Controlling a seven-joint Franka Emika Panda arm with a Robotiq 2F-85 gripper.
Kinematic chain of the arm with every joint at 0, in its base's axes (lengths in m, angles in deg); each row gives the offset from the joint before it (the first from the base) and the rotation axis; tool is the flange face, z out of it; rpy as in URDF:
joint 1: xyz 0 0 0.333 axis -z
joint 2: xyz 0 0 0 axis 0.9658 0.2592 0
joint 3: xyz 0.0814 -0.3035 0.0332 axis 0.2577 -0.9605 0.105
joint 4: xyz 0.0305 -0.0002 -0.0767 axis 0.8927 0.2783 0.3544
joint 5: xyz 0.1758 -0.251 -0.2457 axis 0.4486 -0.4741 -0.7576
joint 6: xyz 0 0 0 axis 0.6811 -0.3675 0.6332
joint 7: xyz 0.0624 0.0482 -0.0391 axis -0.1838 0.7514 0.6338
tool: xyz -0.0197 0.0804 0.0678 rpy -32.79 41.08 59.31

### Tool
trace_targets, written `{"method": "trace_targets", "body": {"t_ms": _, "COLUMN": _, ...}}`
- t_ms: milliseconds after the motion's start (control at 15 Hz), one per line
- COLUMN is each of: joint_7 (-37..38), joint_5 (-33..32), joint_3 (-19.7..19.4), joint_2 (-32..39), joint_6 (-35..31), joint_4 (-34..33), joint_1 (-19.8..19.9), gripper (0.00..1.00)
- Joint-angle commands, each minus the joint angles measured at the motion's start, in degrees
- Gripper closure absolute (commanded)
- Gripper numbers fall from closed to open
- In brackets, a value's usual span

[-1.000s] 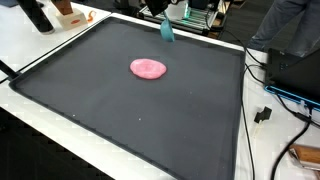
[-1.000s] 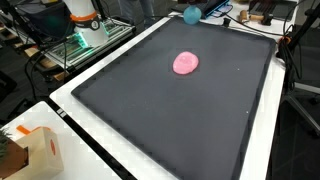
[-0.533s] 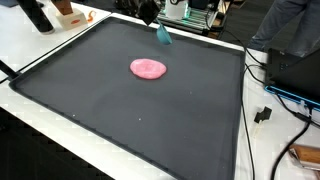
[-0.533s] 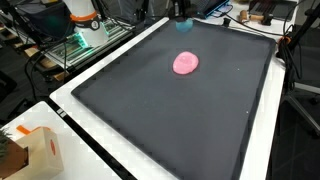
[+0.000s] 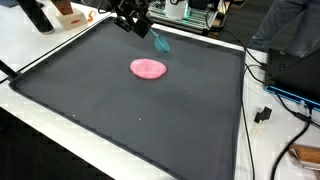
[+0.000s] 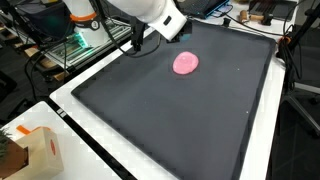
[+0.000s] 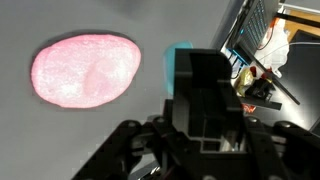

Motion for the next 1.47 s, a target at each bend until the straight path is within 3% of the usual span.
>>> {"method": "trace_targets", "body": {"t_ms": 0, "joint_7": -1.6, "joint_5": 3.7, "joint_3": 0.1, "joint_2": 3.8, "joint_6": 0.3, "joint_4": -1.9, "joint_1": 1.3, "gripper": 0.75}}
{"method": "trace_targets", "body": {"t_ms": 1067, "joint_7": -0.8, "joint_5": 6.3, "joint_3": 0.5, "joint_2": 14.3, "joint_6": -1.5, "joint_4": -7.7, "joint_1": 1.8, "gripper": 0.75}}
{"method": "trace_targets", "body": {"t_ms": 1400, "joint_7": 0.6, "joint_5": 4.0, "joint_3": 0.1, "joint_2": 14.3, "joint_6": -8.8, "joint_4": -7.3, "joint_1": -0.5, "gripper": 0.75}}
